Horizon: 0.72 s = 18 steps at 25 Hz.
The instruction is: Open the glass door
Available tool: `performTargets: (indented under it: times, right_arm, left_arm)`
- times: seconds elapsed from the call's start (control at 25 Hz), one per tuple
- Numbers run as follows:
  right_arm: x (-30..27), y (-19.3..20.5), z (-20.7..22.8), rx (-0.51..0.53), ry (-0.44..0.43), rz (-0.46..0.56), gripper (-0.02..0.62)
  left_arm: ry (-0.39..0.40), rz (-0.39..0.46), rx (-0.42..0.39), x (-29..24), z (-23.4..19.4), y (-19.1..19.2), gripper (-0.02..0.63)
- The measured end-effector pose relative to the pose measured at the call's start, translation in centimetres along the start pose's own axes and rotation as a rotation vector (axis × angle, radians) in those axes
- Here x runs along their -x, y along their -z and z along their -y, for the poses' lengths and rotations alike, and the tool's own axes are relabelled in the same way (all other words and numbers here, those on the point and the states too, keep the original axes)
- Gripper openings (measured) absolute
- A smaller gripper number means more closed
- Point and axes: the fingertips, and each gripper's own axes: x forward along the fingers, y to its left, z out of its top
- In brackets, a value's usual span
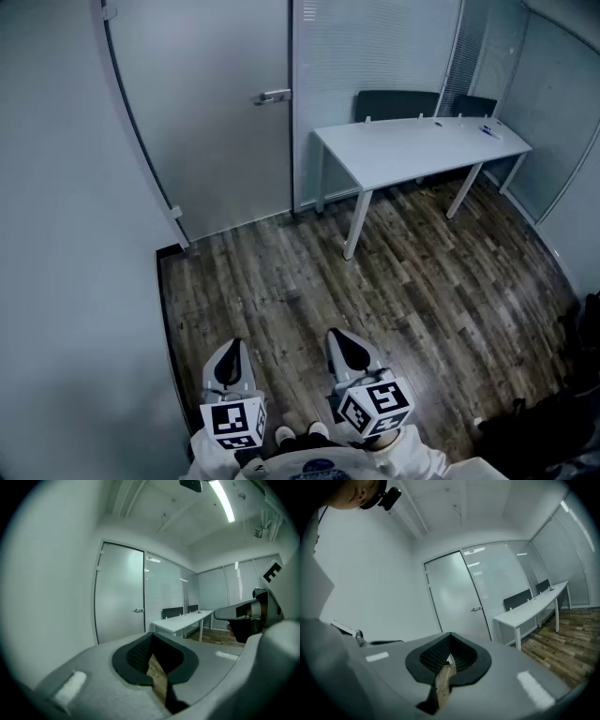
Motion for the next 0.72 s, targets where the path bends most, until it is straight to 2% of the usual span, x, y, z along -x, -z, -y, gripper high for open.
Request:
performTargets:
  times: [0.72]
  right_arm:
    - [3.3,-1.0,5.1,-0.009,-0.001,0.012,0.003]
  left_arm:
    - [-0.009,0.009,-0.008,-0.7,5.5,-0.3,0.005]
